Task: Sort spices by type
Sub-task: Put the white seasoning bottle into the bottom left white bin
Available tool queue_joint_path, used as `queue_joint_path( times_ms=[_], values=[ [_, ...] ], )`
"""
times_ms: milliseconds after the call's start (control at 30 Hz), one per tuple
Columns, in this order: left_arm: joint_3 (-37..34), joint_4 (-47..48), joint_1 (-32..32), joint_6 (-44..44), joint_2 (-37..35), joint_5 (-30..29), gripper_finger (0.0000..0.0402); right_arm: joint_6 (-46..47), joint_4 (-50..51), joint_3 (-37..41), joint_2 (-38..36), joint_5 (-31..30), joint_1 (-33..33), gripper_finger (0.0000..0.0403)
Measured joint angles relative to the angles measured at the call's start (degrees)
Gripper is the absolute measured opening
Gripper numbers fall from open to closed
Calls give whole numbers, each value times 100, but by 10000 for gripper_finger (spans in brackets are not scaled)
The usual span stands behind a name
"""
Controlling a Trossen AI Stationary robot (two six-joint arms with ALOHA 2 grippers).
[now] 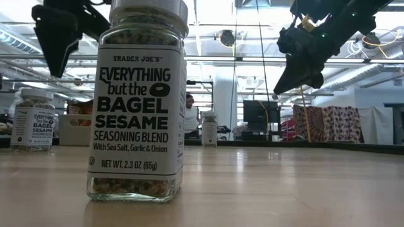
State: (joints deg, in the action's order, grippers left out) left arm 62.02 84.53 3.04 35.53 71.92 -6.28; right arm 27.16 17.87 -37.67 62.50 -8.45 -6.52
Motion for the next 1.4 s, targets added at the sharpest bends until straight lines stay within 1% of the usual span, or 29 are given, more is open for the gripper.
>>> queue_joint_path(
  times_ms=[200,400,600,700,933,1100,1200,1400],
  values=[
    [-9,173,-49,-235,326,-1,298,-62,0,0,0,129,13,0],
    [-125,175,-95,-343,532,67,317,-85,21,0,0,129,15,0],
    [-529,177,-218,-476,519,329,318,-110,26,0,0,146,15,0],
    [-567,98,-222,-642,520,336,318,-148,26,0,0,267,13,0],
    [-575,-129,-222,-1105,513,364,318,-148,26,0,0,280,15,0],
    [-375,-216,-216,-1211,378,215,318,-148,24,0,0,280,15,0],
    [-145,-201,-224,-1194,173,112,318,-148,22,0,0,280,15,0],
    [-59,-163,-222,-987,-87,119,318,-148,22,0,0,278,15,0]
  ],
)
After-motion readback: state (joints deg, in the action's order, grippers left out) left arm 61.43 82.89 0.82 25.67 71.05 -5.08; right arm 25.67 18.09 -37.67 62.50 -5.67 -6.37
